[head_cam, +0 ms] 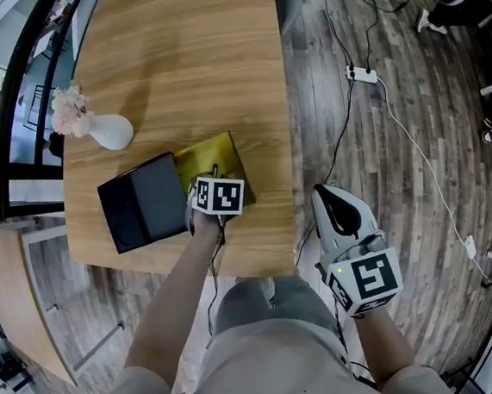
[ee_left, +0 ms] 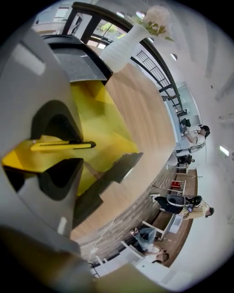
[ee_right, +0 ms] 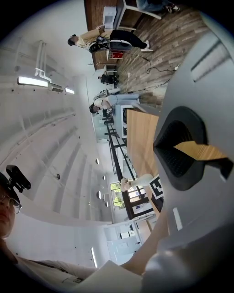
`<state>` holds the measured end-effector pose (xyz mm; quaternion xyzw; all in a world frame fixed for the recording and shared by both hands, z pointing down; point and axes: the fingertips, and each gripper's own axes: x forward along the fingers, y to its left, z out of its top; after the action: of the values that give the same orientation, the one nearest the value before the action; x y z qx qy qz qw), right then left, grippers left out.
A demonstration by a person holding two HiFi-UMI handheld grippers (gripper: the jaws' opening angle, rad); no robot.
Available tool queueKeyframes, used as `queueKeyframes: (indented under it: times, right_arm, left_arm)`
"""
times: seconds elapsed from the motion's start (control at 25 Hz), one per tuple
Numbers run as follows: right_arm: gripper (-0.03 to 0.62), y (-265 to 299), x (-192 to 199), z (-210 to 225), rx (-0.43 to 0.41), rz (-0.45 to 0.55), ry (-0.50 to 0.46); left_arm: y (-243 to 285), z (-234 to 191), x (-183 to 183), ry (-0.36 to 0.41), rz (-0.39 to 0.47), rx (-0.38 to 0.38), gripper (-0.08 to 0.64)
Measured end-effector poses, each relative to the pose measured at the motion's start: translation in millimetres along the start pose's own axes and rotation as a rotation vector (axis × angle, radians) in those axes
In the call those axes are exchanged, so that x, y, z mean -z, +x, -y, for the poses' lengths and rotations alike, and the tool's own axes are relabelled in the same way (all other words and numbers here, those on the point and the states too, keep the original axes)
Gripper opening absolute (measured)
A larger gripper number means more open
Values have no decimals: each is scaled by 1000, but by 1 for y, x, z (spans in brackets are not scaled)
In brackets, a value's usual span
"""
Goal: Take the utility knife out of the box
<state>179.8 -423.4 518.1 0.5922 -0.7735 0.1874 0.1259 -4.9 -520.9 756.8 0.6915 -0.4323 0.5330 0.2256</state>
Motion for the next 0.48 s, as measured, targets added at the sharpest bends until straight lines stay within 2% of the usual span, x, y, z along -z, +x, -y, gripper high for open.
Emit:
queueKeyframes:
  times: [0.08,0.32,0.48]
  right_arm:
    - [2,0,3,1,-3,-4,4]
    - [2,4,6,4,-5,-10,9]
    - [2,1,5,3,-1,-7,4]
  left_arm:
    - [2,3,0,-6,-9,16,143]
    - [6,7,1,-117,-22,92,72]
    - [0,6,3,-109,1,87,64]
